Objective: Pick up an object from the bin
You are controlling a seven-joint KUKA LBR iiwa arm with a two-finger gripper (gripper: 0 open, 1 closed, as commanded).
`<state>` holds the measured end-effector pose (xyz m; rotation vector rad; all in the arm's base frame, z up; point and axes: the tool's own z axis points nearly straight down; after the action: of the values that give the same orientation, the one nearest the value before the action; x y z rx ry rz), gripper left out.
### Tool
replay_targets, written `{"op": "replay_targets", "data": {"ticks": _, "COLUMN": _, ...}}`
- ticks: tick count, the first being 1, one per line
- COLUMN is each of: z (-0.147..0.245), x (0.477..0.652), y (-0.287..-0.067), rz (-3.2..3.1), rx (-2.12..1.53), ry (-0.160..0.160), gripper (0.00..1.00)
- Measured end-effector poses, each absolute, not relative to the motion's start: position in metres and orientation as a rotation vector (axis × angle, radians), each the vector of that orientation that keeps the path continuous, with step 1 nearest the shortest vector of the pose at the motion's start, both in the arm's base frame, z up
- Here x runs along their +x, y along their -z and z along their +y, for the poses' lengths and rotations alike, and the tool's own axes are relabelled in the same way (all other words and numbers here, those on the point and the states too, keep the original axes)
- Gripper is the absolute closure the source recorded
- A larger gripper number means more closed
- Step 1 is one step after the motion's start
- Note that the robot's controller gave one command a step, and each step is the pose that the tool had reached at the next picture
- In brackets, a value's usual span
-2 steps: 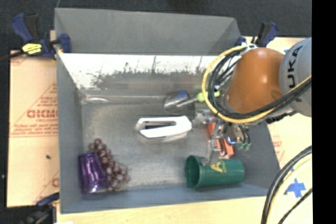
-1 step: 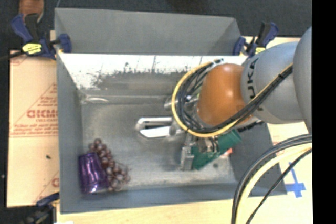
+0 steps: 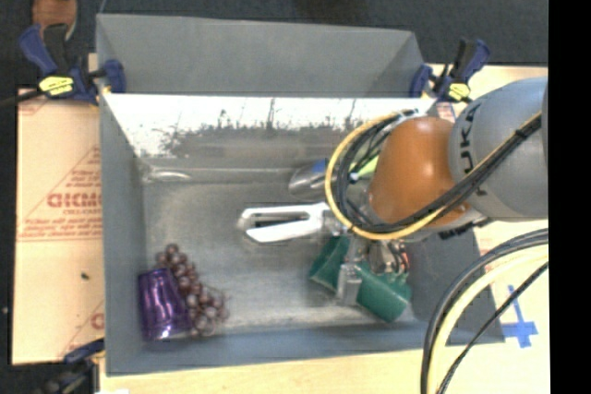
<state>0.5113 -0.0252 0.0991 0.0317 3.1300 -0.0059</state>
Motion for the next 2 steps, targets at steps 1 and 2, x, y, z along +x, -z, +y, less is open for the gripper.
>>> {"op": "replay_targets", "data": {"ticks": 1, "z": -0.019, "x": 0.512, "y": -0.100, "rz": 3.129, "rx": 0.019, "ry": 0.006, "gripper": 0.00}}
{"op": "replay_targets", "data": {"ticks": 2, "z": 0.004, "x": 0.545, "y": -0.073, "rz": 3.112, "rx": -0.269, "ry": 0.011, "gripper": 0.00}}
